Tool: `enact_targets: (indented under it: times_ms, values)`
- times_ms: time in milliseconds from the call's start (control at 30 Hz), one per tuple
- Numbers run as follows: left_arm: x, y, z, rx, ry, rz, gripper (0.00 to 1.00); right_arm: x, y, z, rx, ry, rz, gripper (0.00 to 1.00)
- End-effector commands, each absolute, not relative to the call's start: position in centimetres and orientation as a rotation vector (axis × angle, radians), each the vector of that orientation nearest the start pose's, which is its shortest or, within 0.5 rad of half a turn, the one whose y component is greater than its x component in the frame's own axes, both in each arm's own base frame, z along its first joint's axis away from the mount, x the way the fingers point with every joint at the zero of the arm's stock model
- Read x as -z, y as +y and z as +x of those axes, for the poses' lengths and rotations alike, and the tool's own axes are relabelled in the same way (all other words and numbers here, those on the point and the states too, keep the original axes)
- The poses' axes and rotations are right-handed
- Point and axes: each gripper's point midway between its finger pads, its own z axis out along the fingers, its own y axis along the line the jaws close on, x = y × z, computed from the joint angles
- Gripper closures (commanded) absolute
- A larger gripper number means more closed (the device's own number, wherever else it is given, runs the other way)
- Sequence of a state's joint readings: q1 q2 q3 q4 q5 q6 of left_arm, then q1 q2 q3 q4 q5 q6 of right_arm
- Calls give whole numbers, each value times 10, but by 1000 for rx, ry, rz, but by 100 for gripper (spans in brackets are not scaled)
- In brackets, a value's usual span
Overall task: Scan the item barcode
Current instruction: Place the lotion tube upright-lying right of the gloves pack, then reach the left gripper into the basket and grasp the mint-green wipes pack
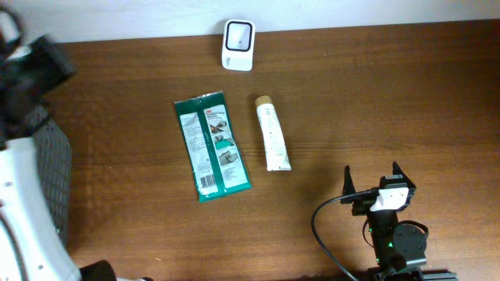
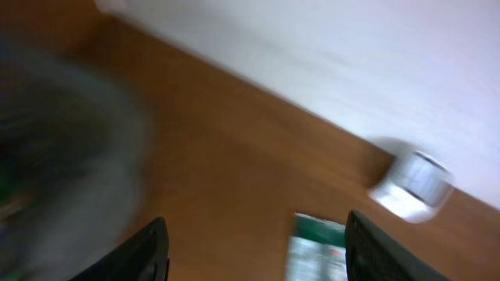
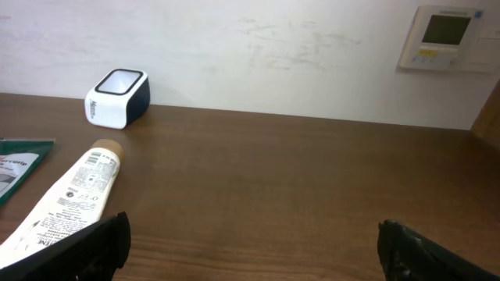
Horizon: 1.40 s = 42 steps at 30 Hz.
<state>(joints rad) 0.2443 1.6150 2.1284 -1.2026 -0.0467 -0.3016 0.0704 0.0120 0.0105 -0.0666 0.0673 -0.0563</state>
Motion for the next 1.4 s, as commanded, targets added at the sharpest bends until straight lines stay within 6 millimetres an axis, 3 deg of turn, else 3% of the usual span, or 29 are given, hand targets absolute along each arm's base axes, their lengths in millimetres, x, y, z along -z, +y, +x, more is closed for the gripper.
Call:
enact_targets:
  times_ms: [0, 33, 67, 167, 233, 267, 333, 500, 633, 700, 767, 833, 900, 967, 1067, 1133, 1233, 1267, 1300, 1367]
  values:
    - [-367, 211, 339, -177, 2153, -1013, 40, -157, 2, 246, 56, 1645, -35, 2]
    - [-348, 242, 320, -203, 2158, -1167, 39, -157, 2, 246, 56, 1645, -35, 2]
    - [-332, 258, 309, -217, 2182, -1243, 38, -157, 2, 246, 56, 1645, -35, 2]
    - [-280, 287, 291, -216, 2293, -1427, 36, -157, 2, 246, 56, 1645, -35, 2]
    - [-245, 298, 290, -200, 2368, -1501, 36, -157, 2, 246, 56, 1646, -35, 2]
    - [-222, 301, 287, -199, 2428, -1548, 35, -157, 2, 246, 56, 1646, -35, 2]
    - [-202, 306, 278, -258, 2482, -1590, 35, -157, 2, 246, 56, 1645, -35, 2]
    - [-126, 309, 249, -385, 2592, -1688, 35, -157, 2, 246, 56, 1645, -35, 2]
    - [-64, 309, 215, -434, 2623, -1780, 37, -157, 2, 246, 56, 1645, -35, 2]
    - [-45, 304, 208, -430, 2630, -1792, 43, -157, 2, 246, 56, 1645, -35, 2]
    - [-34, 303, 207, -432, 2626, -1790, 55, -157, 2, 246, 56, 1646, -35, 2]
    - [-31, 302, 206, -432, 2625, -1789, 74, -157, 2, 246, 56, 1645, -35, 2]
    - [-31, 302, 207, -432, 2623, -1788, 100, -157, 2, 246, 56, 1645, -35, 2]
    - [-33, 303, 207, -432, 2621, -1788, 100, -157, 2, 246, 56, 1645, -35, 2]
    - [-64, 313, 219, -424, 2594, -1777, 100, -157, 2, 246, 56, 1645, -35, 2]
    - [-113, 326, 242, -367, 2515, -1736, 100, -157, 2, 246, 56, 1646, -35, 2]
    - [-213, 329, 281, -303, 2369, -1592, 100, -157, 2, 246, 56, 1645, -35, 2]
    - [-254, 320, 294, -292, 2310, -1509, 100, -157, 2, 246, 56, 1645, -35, 2]
    - [-280, 311, 303, -272, 2275, -1443, 100, -157, 2, 246, 56, 1645, -35, 2]
    - [-345, 273, 325, -247, 2187, -1245, 100, -157, 2, 246, 56, 1645, -35, 2]
